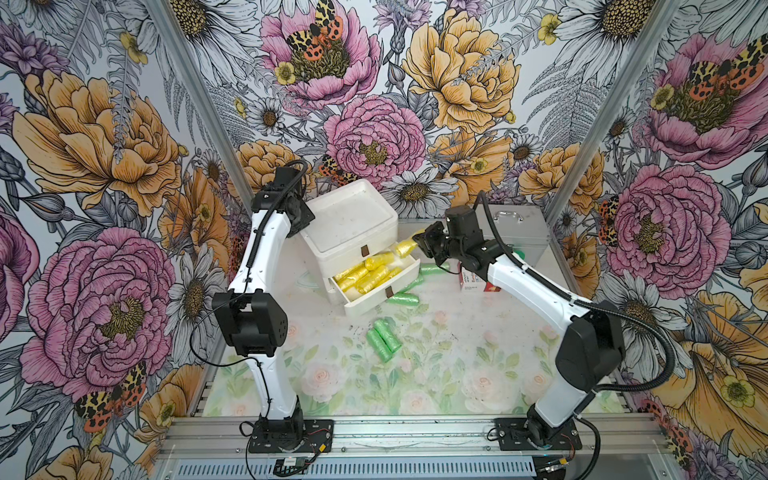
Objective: Sort the rolls of trash bags by color and place them into the drawer
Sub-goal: Place the roll of trash bags in the drawer.
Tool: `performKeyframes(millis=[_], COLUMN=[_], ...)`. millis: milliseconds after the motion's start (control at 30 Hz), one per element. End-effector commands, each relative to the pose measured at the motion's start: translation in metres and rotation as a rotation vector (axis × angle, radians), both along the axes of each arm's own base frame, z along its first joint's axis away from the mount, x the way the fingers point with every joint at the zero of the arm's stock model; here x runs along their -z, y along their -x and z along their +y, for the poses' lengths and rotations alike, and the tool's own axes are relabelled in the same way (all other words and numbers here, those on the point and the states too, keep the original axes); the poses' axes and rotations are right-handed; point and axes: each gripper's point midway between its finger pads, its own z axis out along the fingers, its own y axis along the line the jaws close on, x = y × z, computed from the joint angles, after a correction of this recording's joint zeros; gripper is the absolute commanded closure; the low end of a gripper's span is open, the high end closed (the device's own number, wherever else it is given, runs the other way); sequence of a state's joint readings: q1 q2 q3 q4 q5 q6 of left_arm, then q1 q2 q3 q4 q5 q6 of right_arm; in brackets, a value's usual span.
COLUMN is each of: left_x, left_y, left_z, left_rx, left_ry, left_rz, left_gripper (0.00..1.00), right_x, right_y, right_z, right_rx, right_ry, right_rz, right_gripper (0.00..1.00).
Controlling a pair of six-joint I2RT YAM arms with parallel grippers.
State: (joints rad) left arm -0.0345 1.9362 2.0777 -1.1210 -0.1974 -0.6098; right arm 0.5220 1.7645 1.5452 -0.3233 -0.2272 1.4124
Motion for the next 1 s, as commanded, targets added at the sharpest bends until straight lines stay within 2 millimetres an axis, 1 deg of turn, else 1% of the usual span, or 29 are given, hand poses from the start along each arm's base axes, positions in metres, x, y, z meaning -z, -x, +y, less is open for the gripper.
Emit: performKeyframes(millis=[0,100,167,267,367,433,467,500,533,567,600,633,700,767,867,967], left_x=[0.071,0.072,0.072,0.074,0.076,0.078,0.079,0.080,0.080,0.080,0.081,0.081,0.082,0.083,0.085,0.085], left_y=[0.012,0.012,0.012,0.013,0.013,0.013,0.012,0.012,0.012,0.012,0.012,0.011,0.011,0.011,0.010,0.009], left_z=[-0.076,-0.076,-0.077,-0.076,-0.076,-0.077,-0.076,-0.077,-0.077,-0.077,-0.077,-0.077,-0.077,-0.077,-0.078,-0.079], left_rx=[0.068,0.067,0.068,0.067,0.068,0.067,0.066,0.067,0.069,0.071,0.070,0.069,0.068,0.069,0.068,0.069], left_ry=[0.370,0.369,0.370,0.369,0.368,0.367,0.368,0.369,0.371,0.369,0.370,0.370,0.370,0.371,0.371,0.373], left_rz=[0.207,0.207,0.208,0.213,0.220,0.223,0.225,0.226,0.227,0.228,0.231,0.230,0.232,0.233,0.236,0.237], left_gripper=[1.00,1.00,1.00,1.00,1.00,1.00,1.00,1.00,1.00,1.00,1.00,1.00,1.00,1.00,1.00,1.00], right_x=[0.005,0.015,0.025,0.042,0.055,0.058,0.060,0.059,0.058,0.057,0.054,0.050,0.042,0.030,0.012,0.002], right_y=[-0.007,-0.012,-0.013,-0.013,-0.012,-0.012,-0.012,-0.012,-0.012,-0.011,-0.012,-0.012,-0.012,-0.012,-0.012,-0.012], right_z=[0.028,0.047,0.053,0.055,0.059,0.062,0.064,0.065,0.065,0.065,0.064,0.063,0.060,0.057,0.055,0.057], right_rx=[-0.074,-0.101,-0.106,-0.099,-0.106,-0.116,-0.121,-0.127,-0.130,-0.132,-0.133,-0.133,-0.132,-0.131,-0.132,-0.136], right_ry=[-0.030,-0.049,-0.053,-0.049,-0.058,-0.061,-0.062,-0.065,-0.066,-0.069,-0.071,-0.071,-0.070,-0.072,-0.081,-0.089], right_rz=[0.026,0.057,0.084,0.125,0.166,0.174,0.179,0.178,0.178,0.177,0.172,0.163,0.140,0.111,0.072,0.054], right_gripper=[0.88,0.88,0.88,0.87,0.85,0.82,0.73,0.59,0.47,0.39,0.33,0.29,0.27,0.28,0.33,0.40])
